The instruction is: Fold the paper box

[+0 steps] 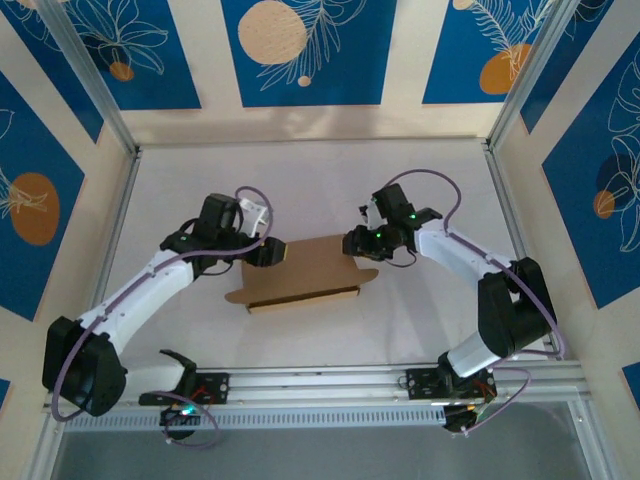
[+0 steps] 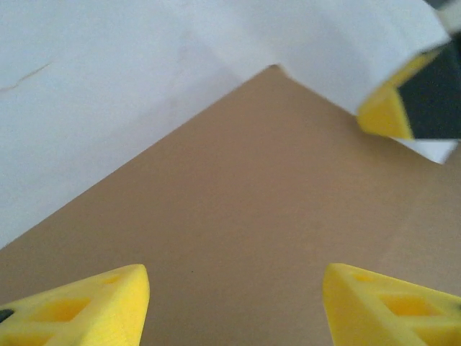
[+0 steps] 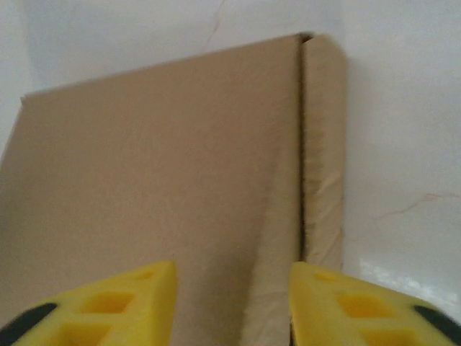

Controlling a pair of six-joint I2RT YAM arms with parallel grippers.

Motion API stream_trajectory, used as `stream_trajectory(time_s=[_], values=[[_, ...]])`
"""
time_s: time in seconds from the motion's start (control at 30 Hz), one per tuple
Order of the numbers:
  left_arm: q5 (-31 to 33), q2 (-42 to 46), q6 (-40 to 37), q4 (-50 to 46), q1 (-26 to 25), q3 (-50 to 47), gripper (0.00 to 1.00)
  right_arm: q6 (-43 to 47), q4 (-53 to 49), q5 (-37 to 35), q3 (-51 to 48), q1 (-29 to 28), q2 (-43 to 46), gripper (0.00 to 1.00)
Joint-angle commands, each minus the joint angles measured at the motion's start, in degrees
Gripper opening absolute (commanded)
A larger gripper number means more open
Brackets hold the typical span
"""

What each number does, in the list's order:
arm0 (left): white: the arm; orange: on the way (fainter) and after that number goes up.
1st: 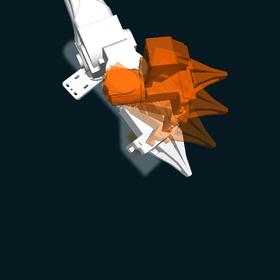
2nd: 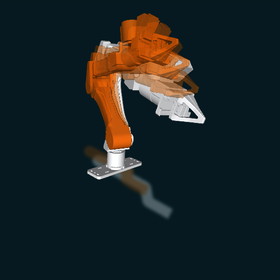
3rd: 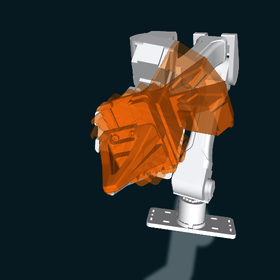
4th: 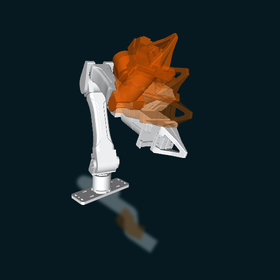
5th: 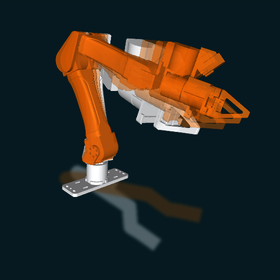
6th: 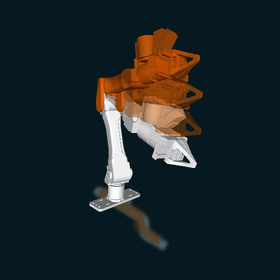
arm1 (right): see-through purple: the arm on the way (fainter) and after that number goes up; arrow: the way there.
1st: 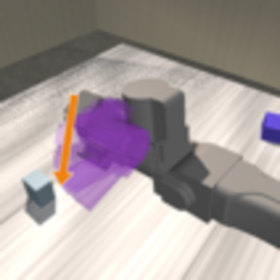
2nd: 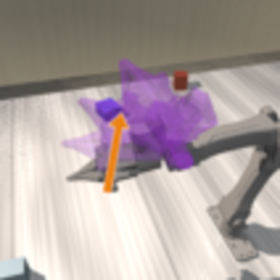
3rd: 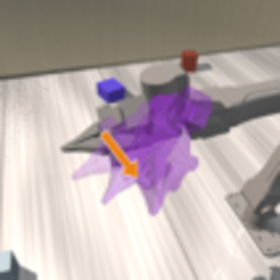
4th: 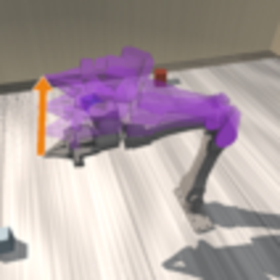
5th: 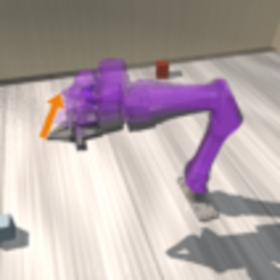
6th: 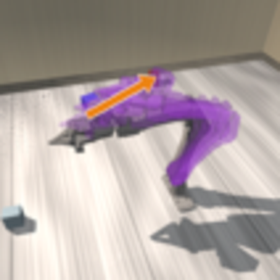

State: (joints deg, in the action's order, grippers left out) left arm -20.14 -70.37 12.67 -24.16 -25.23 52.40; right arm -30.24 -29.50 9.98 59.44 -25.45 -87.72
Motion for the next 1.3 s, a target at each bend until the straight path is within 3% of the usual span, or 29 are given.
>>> stream_trajectory(time_s=[0.0, 0.23, 0.4, 0.57, 0.77, 0.83, 0.97, 1.13, 1.27], values=[[5.8, 2.7, 9.0, -2.4, 1.3, -3.6, 0.65, 2.1, -1.6, -3.3, -0.5, -0.7, -0.9, 0.34], [13.5, 3.2, 17.7, -1.3, 2.5, -12.2, 0.66, 2.8, -1.2, -6.3, -3.5, -2.6, -3.9, 0.26], [15.3, 1.1, 20.7, 1.9, 3.5, -14.9, 0.66, 2.6, -1.1, -7.3, -3.0, -3.8, -5.7, 0.21], [12.8, -4.5, 22.0, 6.6, 4.0, -15.8, 0.58, 1.8, -0.2, -5.3, -2.5, -3.3, -2.4, 0.28], [11.0, -5.0, 22.4, 10.8, 7.4, -18.6, 0.42, 0.1, 1.8, 1.3, -3.0, 0.7, -0.4, 0.29], [10.2, -5.8, 21.8, 12.0, 7.8, -18.9, 0.35, -1.1, 3.2, 3.4, -3.7, 2.6, -0.4, 0.34], [8.7, -7.0, 21.8, 12.8, 8.4, -18.6, 0.23, -4.5, 7.0, 8.6, -5.3, 6.7, -1.9, 0.55], [4.4, -6.8, 20.7, 16.6, 10.8, -20.4, 0.14, -7.4, 11.7, 15.1, -5.1, 9.4, -6.4, 0.62], [-0.3, -9.2, 21.0, 18.7, 13.4, -20.7, 0.08, -8.6, 13.0, 16.5, -4.5, 10.3, -9.6, 0.69]])
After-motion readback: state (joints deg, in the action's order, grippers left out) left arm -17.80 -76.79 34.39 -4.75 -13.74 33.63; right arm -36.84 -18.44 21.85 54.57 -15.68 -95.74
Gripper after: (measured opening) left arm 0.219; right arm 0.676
